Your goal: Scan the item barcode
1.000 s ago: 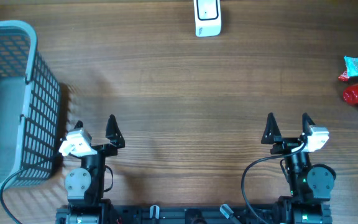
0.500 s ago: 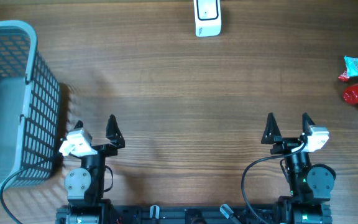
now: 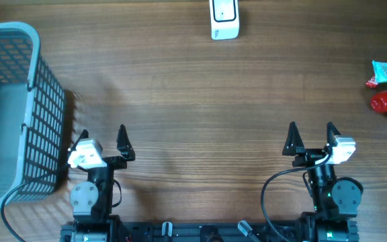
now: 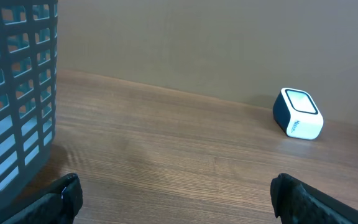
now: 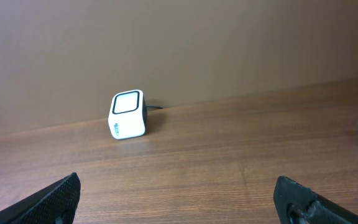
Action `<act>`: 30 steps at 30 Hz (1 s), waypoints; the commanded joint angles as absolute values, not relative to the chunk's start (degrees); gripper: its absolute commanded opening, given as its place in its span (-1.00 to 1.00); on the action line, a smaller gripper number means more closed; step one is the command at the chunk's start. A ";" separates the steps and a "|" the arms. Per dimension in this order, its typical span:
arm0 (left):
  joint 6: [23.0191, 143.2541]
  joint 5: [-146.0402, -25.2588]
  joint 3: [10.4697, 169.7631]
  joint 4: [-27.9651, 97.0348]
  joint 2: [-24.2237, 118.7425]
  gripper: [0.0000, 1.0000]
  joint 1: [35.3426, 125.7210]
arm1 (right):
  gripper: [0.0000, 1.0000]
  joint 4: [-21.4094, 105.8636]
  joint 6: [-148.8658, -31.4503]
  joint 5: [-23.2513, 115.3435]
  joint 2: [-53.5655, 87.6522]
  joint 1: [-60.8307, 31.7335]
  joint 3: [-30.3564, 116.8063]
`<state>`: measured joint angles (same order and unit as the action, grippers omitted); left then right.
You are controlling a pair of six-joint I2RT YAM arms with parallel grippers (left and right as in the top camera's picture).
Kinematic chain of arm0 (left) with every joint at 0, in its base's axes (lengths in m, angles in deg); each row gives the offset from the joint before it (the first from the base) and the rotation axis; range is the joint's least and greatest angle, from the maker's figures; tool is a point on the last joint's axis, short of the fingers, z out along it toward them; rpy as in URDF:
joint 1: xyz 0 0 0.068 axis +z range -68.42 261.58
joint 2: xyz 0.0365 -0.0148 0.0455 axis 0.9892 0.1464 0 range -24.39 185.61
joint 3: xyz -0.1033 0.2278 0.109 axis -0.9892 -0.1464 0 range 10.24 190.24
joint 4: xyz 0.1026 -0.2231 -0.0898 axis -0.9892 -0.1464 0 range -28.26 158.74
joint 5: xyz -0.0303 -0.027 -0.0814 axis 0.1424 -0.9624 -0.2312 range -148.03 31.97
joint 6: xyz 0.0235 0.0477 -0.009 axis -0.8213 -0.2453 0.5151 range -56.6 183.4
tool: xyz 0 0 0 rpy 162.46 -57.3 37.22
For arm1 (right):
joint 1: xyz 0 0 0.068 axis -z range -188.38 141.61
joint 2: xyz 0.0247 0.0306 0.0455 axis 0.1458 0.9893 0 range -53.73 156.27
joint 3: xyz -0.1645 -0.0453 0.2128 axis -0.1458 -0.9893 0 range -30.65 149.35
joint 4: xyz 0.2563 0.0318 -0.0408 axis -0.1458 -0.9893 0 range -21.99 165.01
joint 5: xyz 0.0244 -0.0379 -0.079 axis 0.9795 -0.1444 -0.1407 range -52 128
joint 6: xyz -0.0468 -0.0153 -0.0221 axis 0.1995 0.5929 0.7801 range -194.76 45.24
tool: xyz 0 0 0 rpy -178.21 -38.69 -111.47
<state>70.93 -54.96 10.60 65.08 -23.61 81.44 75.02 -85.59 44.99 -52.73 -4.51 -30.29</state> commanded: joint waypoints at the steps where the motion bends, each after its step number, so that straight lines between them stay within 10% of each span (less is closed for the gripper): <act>1: 69.40 -55.44 10.56 64.77 -24.05 1.00 81.81 | 0.99 75.33 -85.35 43.96 -53.19 -4.68 -30.36; 30: 69.40 -55.44 10.56 64.77 -24.05 1.00 81.81 | 1.00 75.11 -72.08 41.82 -51.66 -4.68 -30.36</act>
